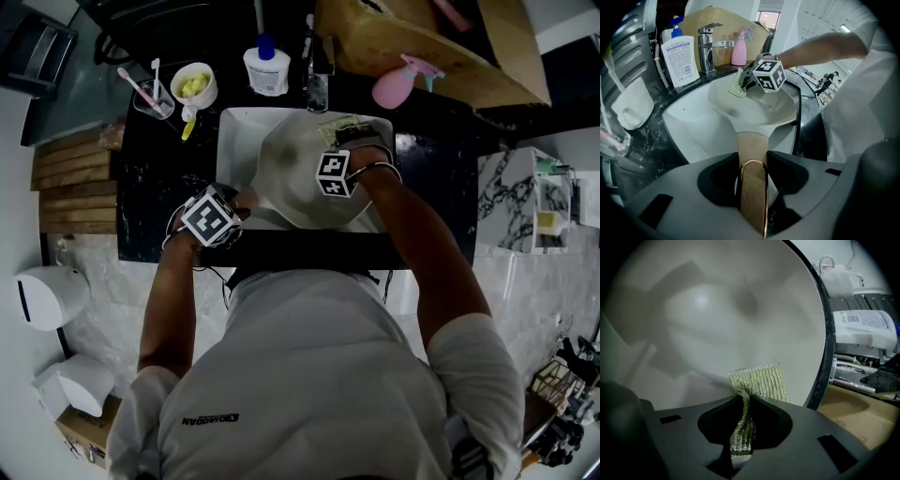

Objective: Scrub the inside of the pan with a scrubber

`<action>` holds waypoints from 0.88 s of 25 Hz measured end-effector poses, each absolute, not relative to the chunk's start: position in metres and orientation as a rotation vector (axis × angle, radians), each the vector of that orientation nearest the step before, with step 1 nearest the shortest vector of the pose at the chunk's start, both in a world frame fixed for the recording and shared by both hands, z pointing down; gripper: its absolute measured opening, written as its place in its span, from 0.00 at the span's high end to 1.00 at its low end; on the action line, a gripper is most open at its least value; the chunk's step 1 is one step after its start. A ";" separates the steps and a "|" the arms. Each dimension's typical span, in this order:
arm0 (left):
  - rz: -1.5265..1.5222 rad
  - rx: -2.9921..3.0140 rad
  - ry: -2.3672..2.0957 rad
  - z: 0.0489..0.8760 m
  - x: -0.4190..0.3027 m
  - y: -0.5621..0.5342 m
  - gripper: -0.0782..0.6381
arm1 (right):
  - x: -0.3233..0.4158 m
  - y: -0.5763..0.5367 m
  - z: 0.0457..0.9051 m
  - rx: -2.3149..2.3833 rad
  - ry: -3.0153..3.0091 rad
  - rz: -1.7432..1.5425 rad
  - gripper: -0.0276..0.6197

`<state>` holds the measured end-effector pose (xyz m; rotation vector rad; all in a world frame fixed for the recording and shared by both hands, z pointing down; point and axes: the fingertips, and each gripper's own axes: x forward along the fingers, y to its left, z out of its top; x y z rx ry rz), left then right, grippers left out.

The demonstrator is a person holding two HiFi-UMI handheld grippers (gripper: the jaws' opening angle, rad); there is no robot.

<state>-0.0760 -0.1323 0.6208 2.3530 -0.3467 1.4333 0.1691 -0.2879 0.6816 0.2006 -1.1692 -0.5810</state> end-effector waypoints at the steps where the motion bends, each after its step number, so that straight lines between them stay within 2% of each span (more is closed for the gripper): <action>1: 1.439 2.347 -0.350 0.620 -0.077 -0.132 0.62 | 0.172 -0.285 0.682 0.211 -1.167 -0.561 0.84; 22: 1.464 2.390 -0.361 0.619 -0.075 -0.133 0.62 | 0.201 -0.199 0.692 0.233 -1.164 0.014 0.84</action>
